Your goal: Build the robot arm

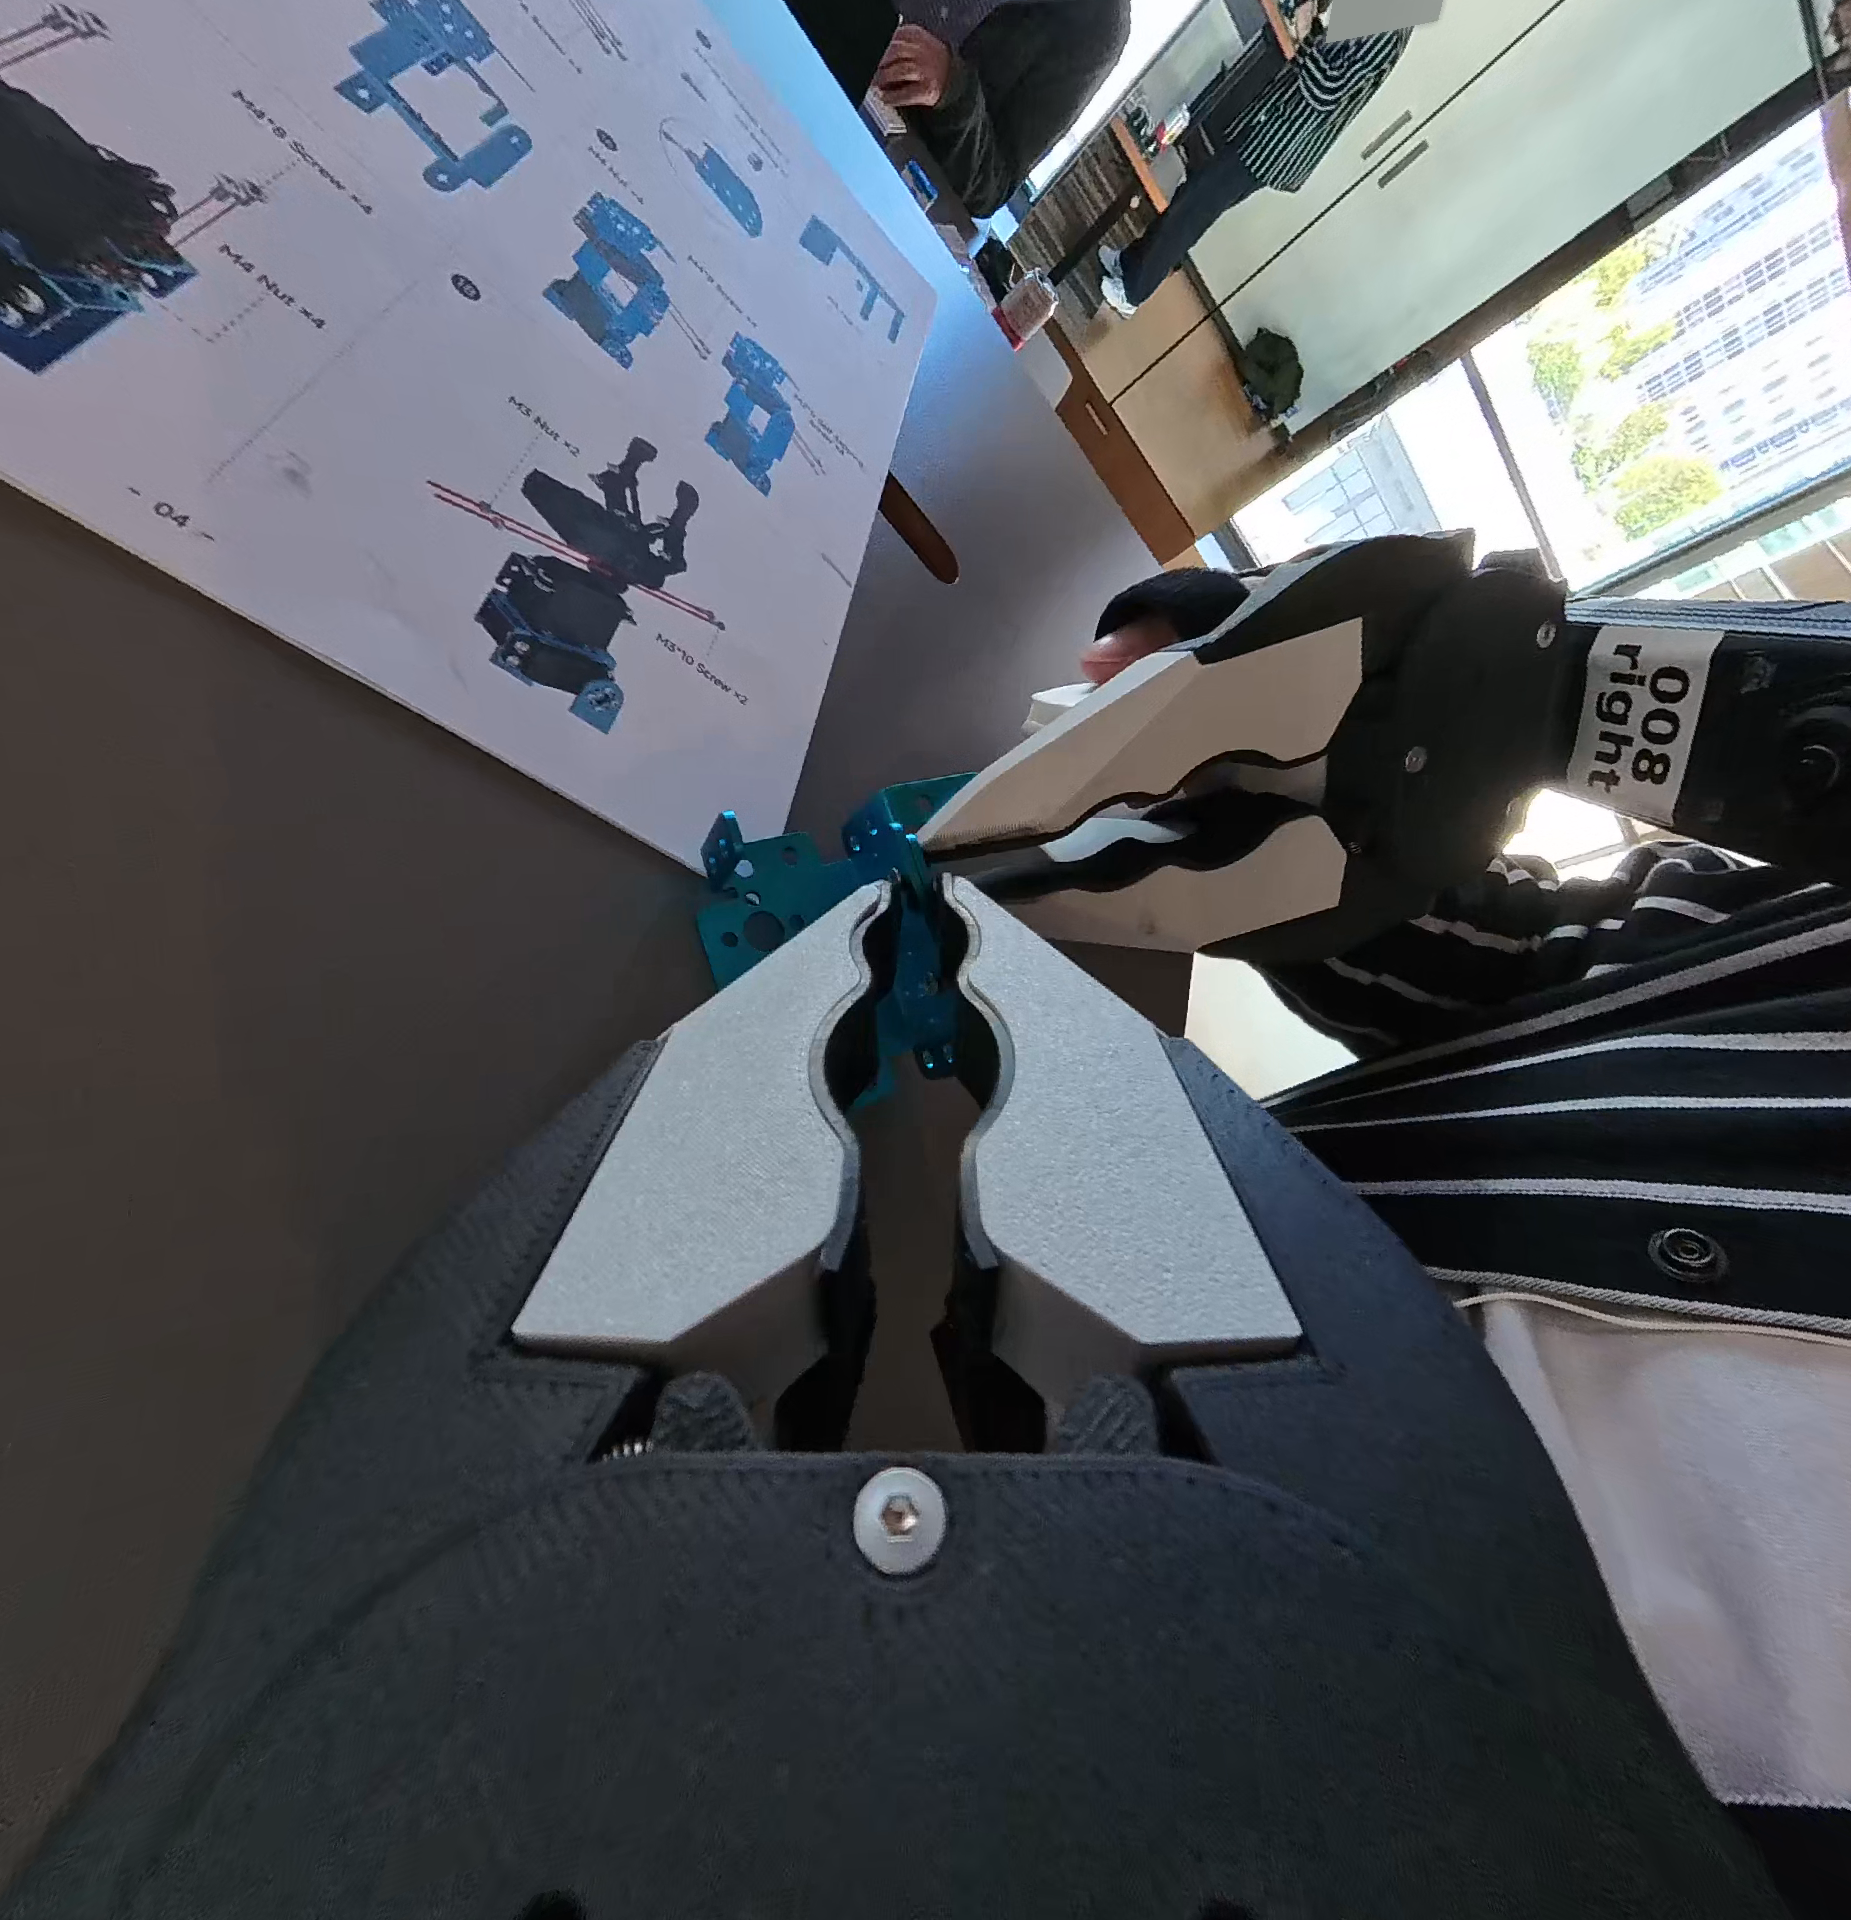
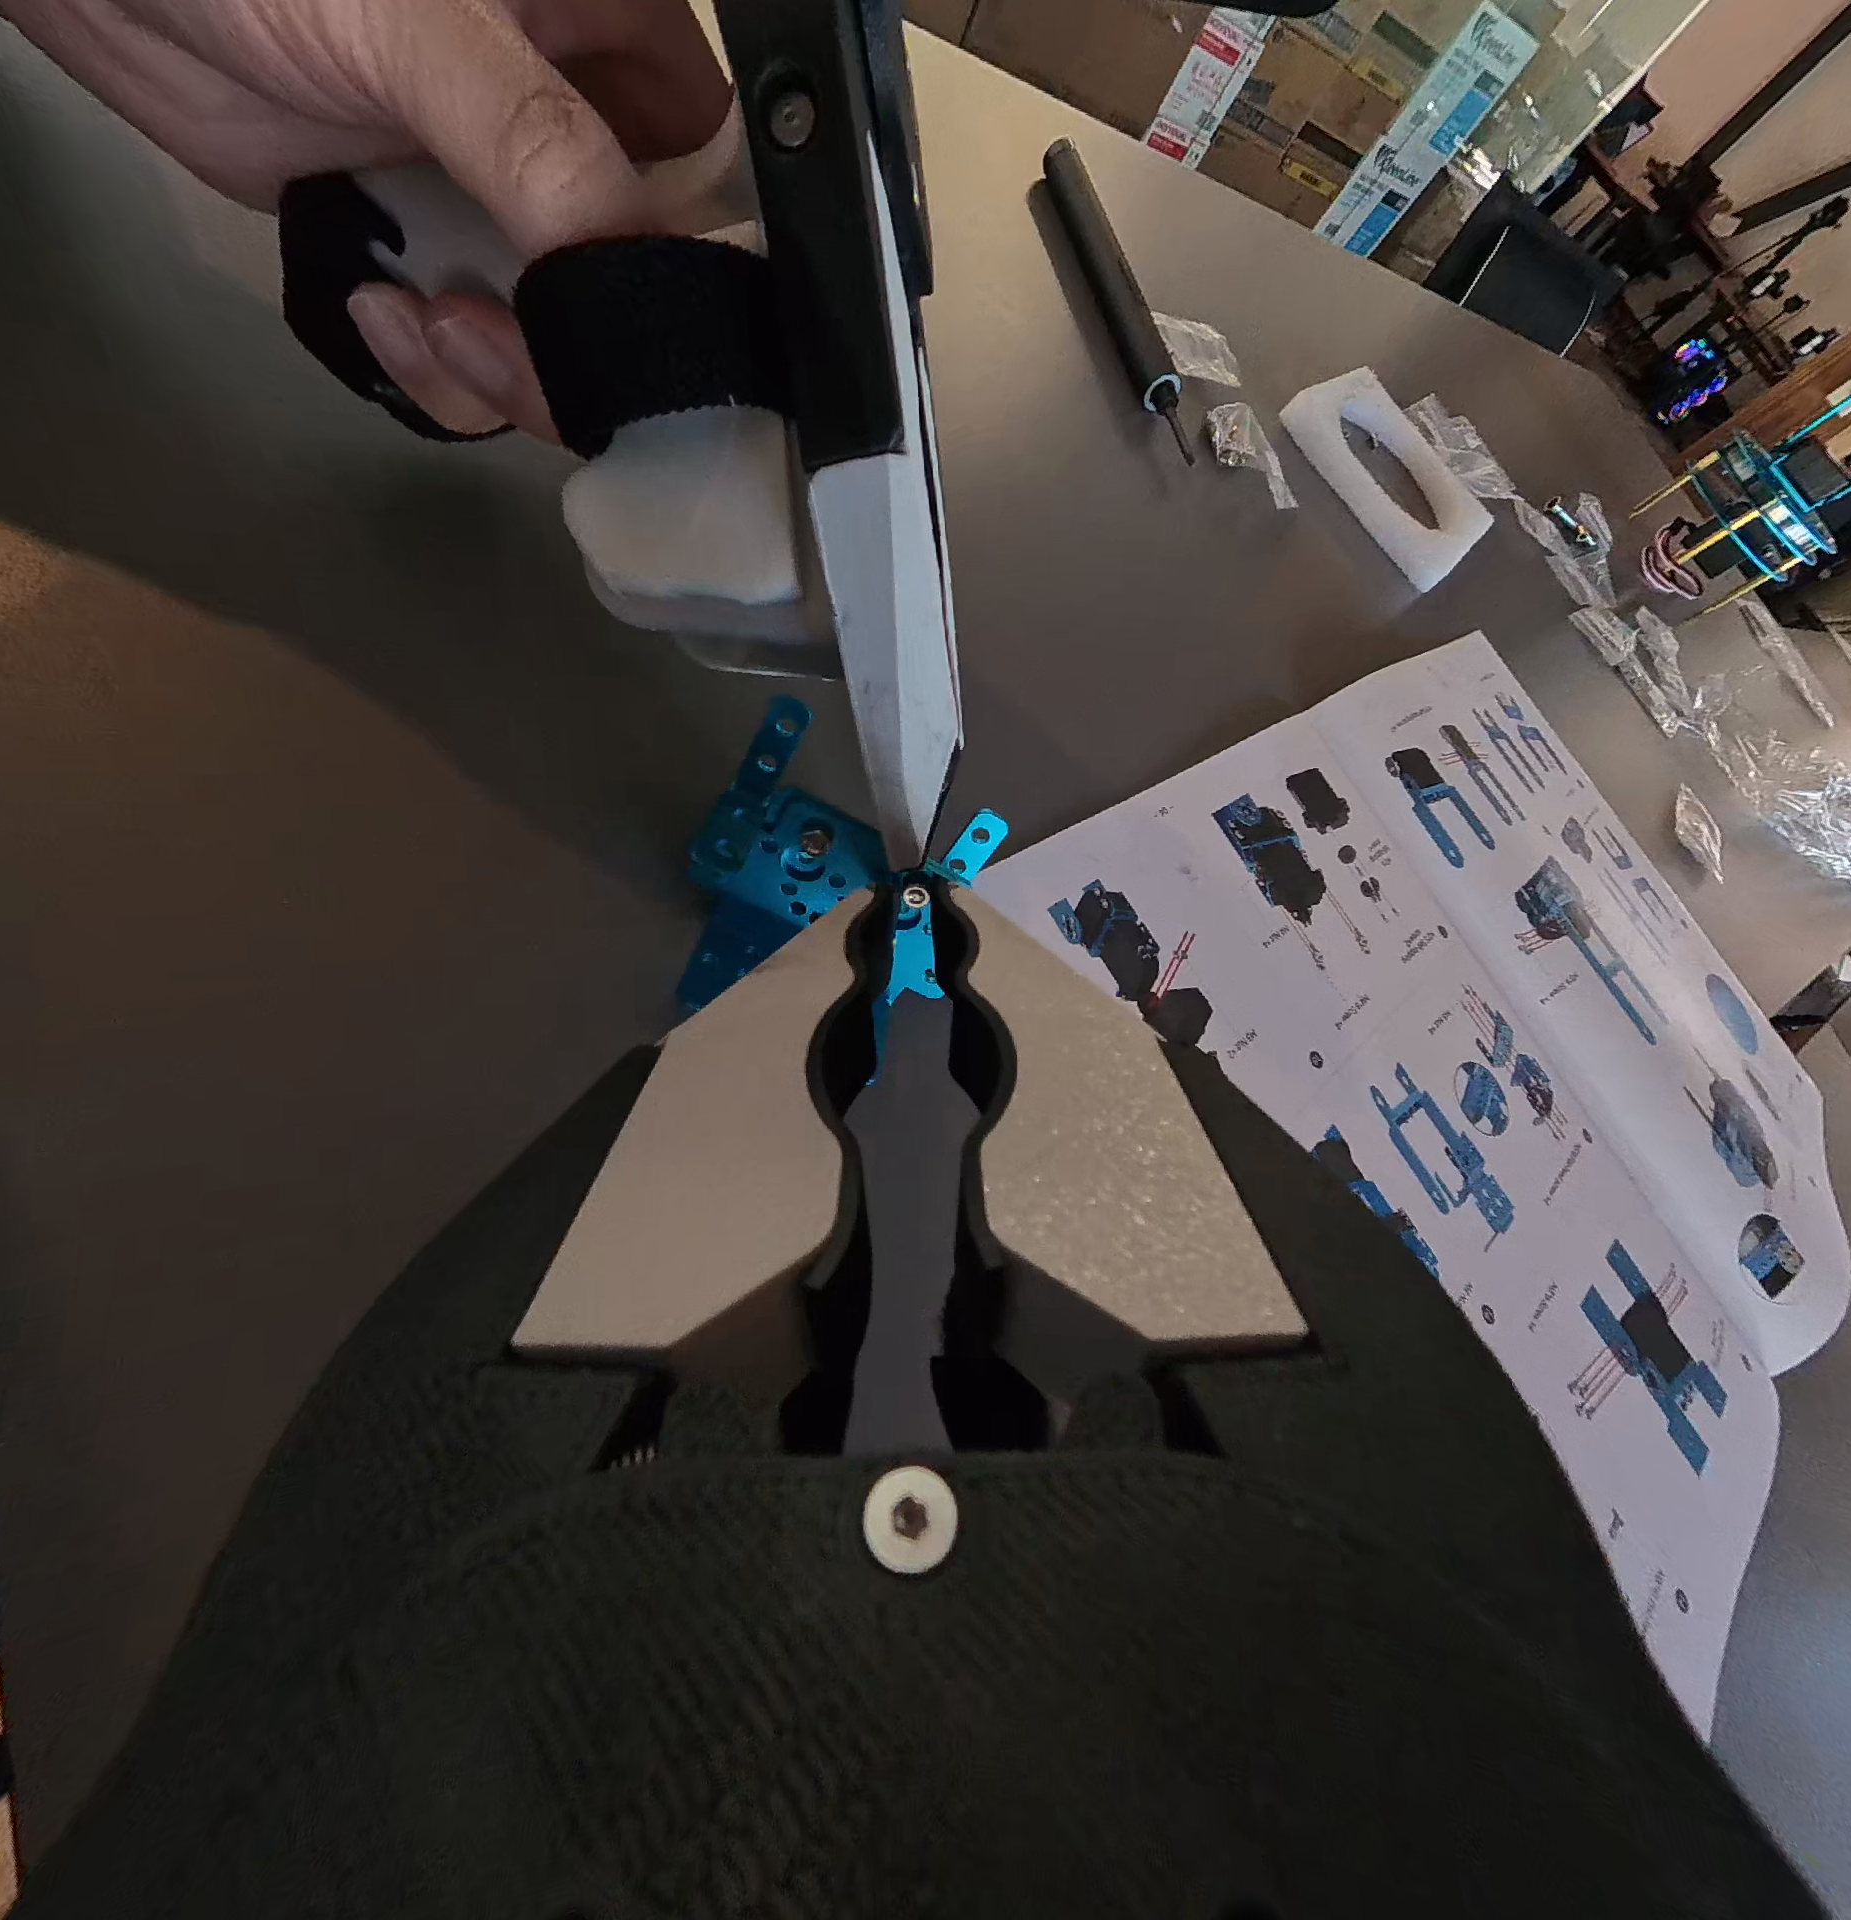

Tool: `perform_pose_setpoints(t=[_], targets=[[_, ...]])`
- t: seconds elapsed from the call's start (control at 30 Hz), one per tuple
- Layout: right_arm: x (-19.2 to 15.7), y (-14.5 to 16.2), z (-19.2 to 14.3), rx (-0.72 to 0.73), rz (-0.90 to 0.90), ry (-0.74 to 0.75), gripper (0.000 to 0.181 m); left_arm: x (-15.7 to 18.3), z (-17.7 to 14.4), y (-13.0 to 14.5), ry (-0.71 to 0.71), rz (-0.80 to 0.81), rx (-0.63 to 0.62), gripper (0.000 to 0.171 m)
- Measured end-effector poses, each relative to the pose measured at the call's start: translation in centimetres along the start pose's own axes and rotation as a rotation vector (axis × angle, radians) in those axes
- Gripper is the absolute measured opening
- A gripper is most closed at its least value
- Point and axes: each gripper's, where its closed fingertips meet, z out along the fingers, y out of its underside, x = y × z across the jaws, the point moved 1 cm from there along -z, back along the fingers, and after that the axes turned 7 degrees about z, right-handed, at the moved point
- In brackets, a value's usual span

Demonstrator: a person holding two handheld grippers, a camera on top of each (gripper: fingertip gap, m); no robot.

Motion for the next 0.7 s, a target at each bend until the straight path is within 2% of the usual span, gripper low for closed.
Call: perform_pose_setpoints(t=[0.1,0.47,0.7], targets=[[0.1,-0.02,-0.01,0.004,0.023,0.001,0.005,-0.01,0.02,-0.02,0.003,-0.003,0.015,0.005],[0.54,0.18,-0.09,0.037,0.341,-0.072,0.004,-0.04,0.21,-0.26,-0.051,0.045,0.057,0.004],[0.58,0.17,-0.15,0.025,0.316,-0.073,0.004,-0.08,0.25,-0.35,-0.056,0.044,0.052,0.003]])
